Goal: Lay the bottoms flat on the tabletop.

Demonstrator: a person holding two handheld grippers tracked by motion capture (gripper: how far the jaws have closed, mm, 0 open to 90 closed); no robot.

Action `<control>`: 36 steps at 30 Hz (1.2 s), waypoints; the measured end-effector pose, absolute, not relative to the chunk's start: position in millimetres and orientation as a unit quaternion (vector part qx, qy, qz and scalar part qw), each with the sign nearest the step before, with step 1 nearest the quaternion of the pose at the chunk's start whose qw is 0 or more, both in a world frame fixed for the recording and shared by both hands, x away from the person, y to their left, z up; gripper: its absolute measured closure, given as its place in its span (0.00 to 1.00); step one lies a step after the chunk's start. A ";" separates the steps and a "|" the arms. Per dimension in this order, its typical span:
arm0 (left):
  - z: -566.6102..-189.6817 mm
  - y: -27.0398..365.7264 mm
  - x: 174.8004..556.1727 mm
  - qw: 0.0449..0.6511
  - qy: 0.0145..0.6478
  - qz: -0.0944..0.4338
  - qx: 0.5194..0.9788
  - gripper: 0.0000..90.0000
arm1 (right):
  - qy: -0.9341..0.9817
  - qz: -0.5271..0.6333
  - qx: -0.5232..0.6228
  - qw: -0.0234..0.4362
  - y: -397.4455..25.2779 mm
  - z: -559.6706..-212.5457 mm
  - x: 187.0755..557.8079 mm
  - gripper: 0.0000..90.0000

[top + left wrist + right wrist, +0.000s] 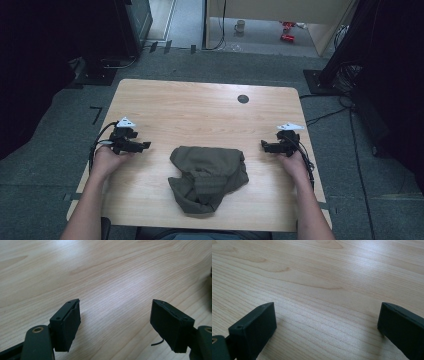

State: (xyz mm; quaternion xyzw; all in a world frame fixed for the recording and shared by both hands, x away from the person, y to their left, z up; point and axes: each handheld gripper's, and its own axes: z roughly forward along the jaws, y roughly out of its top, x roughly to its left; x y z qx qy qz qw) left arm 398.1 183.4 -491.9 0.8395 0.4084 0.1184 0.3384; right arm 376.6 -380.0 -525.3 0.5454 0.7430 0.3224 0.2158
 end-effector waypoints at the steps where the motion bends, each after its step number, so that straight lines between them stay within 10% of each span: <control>1: -490.6 182.7 397.5 0.339 0.404 0.119 0.841 0.27 | 0.743 0.322 0.545 0.216 -380.0 -525.3 376.6 0.02; 36: -441.6 134.7 368.4 0.398 0.306 0.087 0.860 0.28 | 0.744 0.323 0.544 0.215 -379.6 -525.3 376.7 0.02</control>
